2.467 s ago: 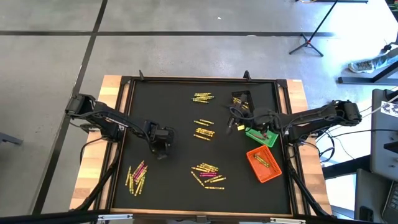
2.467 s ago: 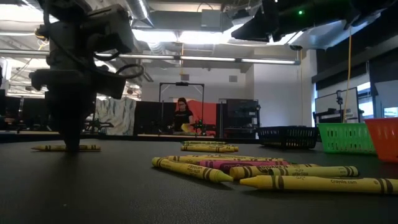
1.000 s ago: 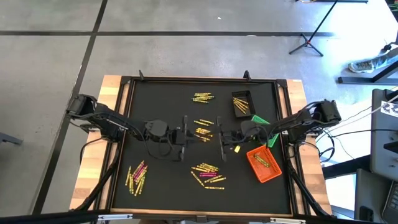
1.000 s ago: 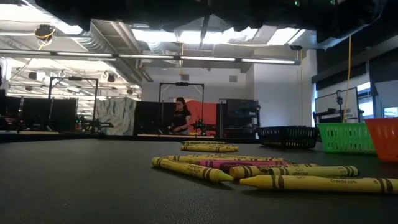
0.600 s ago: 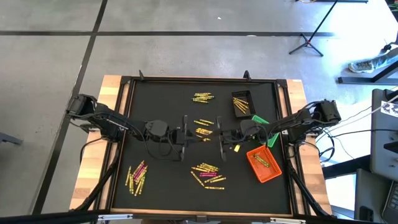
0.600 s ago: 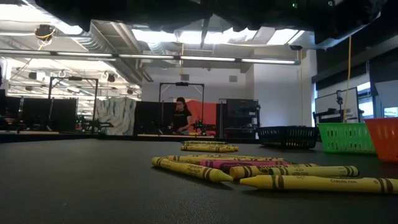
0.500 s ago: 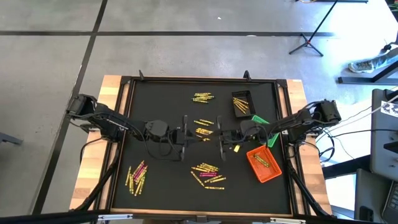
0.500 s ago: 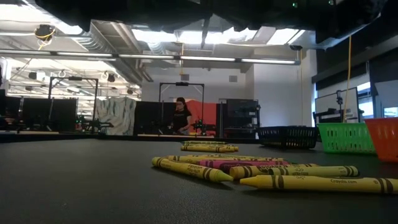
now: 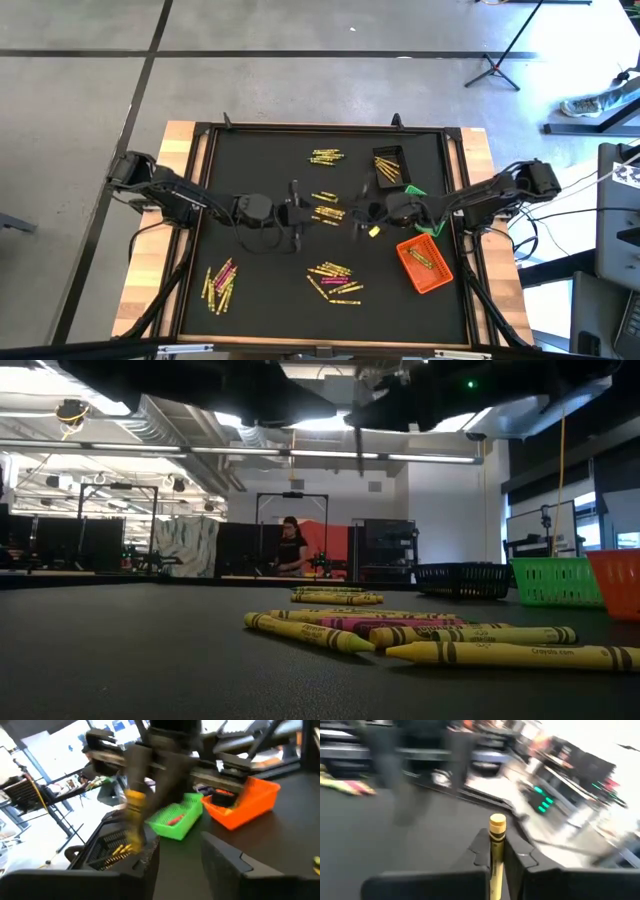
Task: Sort crayons
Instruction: Put the yellow crayon into the black basket
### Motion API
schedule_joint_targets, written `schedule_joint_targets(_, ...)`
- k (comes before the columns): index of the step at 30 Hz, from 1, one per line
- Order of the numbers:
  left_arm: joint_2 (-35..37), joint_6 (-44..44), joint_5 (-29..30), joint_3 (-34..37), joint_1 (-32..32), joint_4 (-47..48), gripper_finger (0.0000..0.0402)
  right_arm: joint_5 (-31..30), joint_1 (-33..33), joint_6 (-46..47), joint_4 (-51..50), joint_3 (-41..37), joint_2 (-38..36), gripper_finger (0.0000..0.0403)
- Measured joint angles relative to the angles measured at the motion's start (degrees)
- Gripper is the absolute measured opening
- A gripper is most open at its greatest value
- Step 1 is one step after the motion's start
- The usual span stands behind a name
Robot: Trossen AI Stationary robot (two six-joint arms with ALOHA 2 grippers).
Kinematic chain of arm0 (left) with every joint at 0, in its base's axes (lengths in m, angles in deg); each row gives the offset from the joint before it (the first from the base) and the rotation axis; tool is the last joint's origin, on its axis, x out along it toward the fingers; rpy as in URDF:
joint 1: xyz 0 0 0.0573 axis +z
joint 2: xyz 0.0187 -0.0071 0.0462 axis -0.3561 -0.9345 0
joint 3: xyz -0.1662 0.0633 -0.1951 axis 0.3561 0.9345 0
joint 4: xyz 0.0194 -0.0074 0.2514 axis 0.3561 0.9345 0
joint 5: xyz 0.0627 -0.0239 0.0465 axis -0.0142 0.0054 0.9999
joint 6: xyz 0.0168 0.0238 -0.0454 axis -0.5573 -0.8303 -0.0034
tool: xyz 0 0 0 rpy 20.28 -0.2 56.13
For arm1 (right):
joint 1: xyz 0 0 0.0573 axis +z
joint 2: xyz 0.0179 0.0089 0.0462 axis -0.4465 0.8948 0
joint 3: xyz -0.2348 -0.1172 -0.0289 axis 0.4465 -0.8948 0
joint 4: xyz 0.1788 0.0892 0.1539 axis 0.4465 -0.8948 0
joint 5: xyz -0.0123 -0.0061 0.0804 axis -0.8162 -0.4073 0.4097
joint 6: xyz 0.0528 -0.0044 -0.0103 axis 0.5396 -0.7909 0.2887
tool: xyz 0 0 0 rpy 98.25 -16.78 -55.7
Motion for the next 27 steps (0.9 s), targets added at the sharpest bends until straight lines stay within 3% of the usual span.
schedule_joint_targets(7, 0.04, -0.68, 0.69, 0.00, 0.54, 1.54, 0.0128, -19.08, -2.38, 1.93, -15.53, 0.06, -3.85, 0.0024)
schedule_joint_targets(12, 0.04, -3.22, 0.94, 0.00, 0.75, 1.63, 0.0128, -24.88, -8.15, 9.53, -29.25, 0.04, -4.49, 0.0017)
schedule_joint_targets(19, 0.04, -4.60, 0.86, 0.00, 0.75, 1.63, 0.0128, -20.01, -18.02, 23.66, -44.03, 0.03, -4.49, 0.0025)
schedule_joint_targets(27, 0.04, -4.57, 0.82, 0.00, 1.13, 1.65, 0.0128, -10.44, -23.39, 31.98, -50.20, -0.04, -4.37, 0.0025)
